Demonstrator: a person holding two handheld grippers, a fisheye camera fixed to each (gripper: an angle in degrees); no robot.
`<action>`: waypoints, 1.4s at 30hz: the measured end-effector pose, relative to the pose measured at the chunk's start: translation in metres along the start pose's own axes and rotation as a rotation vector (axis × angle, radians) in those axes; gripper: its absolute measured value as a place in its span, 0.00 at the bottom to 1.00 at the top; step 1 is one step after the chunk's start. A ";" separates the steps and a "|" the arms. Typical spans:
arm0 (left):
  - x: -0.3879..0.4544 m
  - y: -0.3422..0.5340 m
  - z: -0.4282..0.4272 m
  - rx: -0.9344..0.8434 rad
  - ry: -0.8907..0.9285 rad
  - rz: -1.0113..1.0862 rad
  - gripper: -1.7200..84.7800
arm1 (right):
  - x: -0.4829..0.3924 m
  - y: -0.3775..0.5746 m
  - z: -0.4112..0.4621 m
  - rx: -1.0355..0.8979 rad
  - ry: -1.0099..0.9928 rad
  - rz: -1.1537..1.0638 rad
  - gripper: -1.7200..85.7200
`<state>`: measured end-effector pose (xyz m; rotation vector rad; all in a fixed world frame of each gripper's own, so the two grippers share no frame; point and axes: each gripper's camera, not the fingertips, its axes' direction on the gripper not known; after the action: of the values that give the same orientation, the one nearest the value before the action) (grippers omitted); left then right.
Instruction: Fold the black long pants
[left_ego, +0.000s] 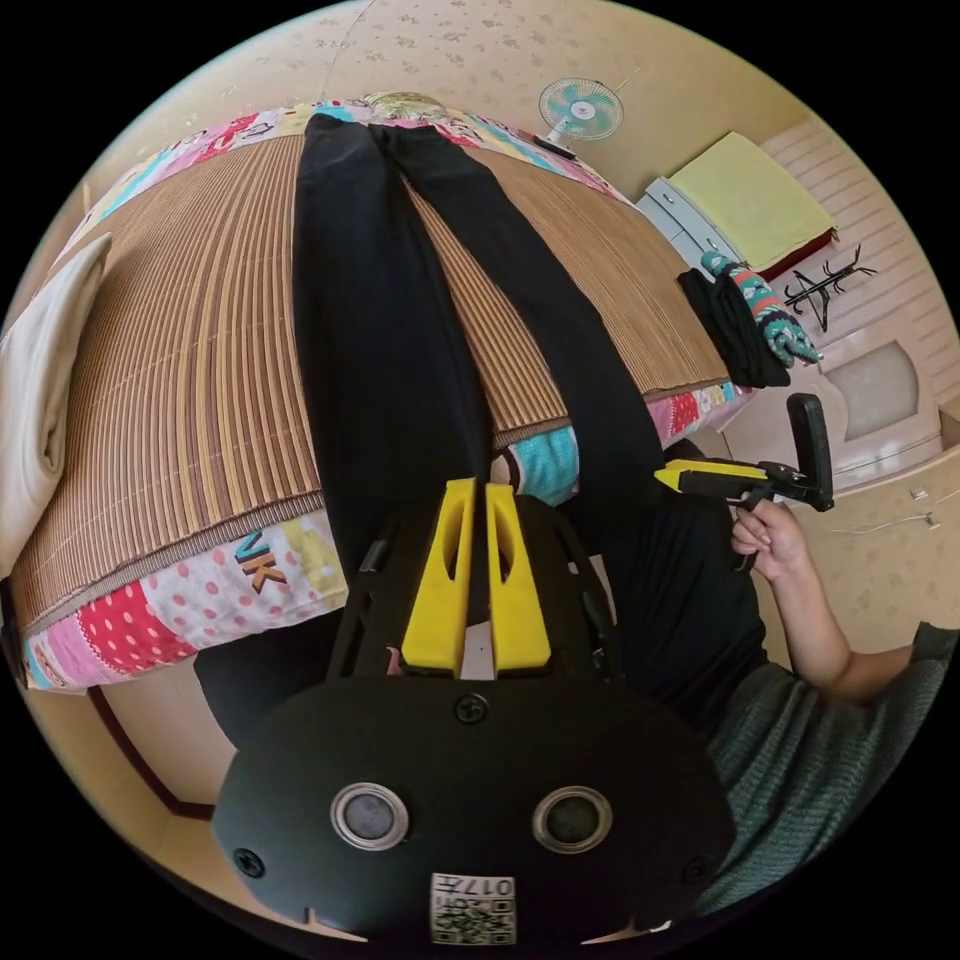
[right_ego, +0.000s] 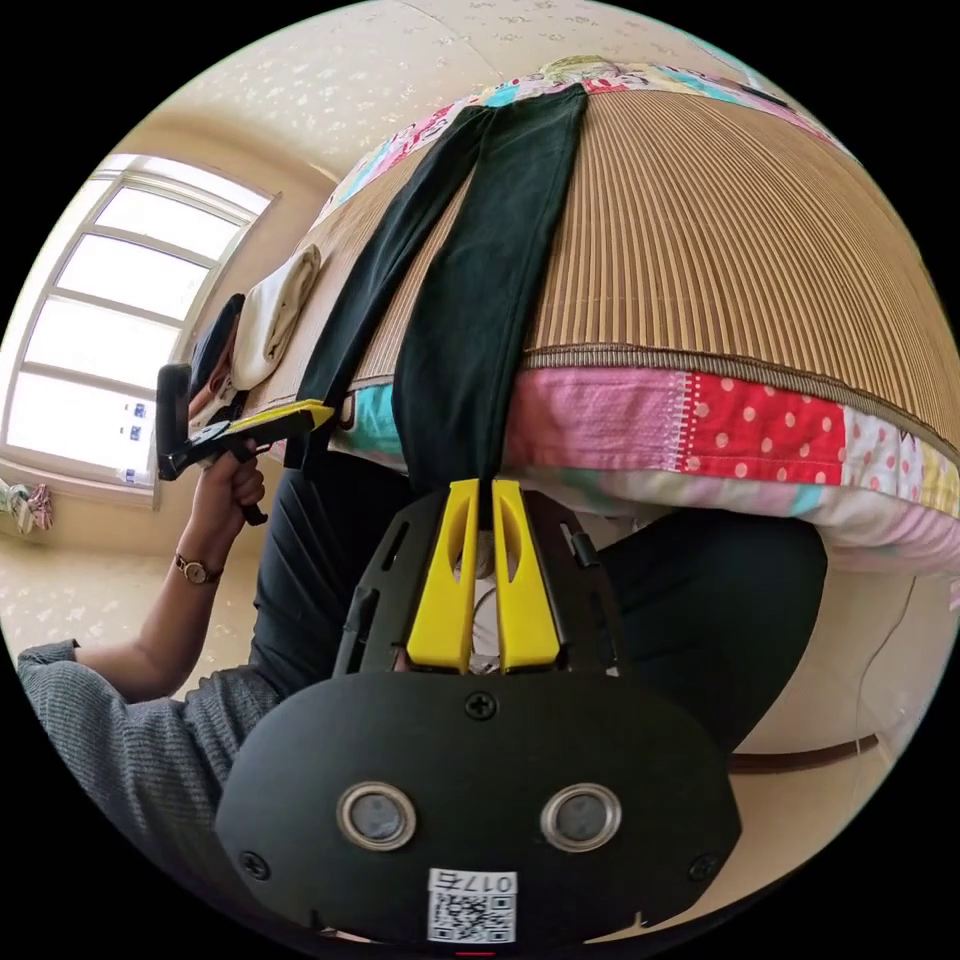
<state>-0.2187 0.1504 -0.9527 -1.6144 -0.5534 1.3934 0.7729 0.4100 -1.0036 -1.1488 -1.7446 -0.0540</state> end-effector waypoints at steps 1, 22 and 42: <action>0.006 0.009 0.003 -0.002 0.014 0.001 0.03 | 0.001 0.011 -0.004 -0.001 -0.017 0.004 0.05; 0.183 -0.070 0.009 -0.220 0.025 0.261 0.23 | -0.074 0.106 -0.049 0.082 -0.125 -0.225 0.05; 0.014 -0.054 -0.045 -0.104 0.336 0.103 0.01 | 0.143 -0.185 -0.010 0.159 -0.232 0.009 0.10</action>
<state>-0.1610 0.1729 -0.9172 -1.9350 -0.3520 1.1464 0.6427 0.3990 -0.8095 -1.0790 -1.9095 0.2278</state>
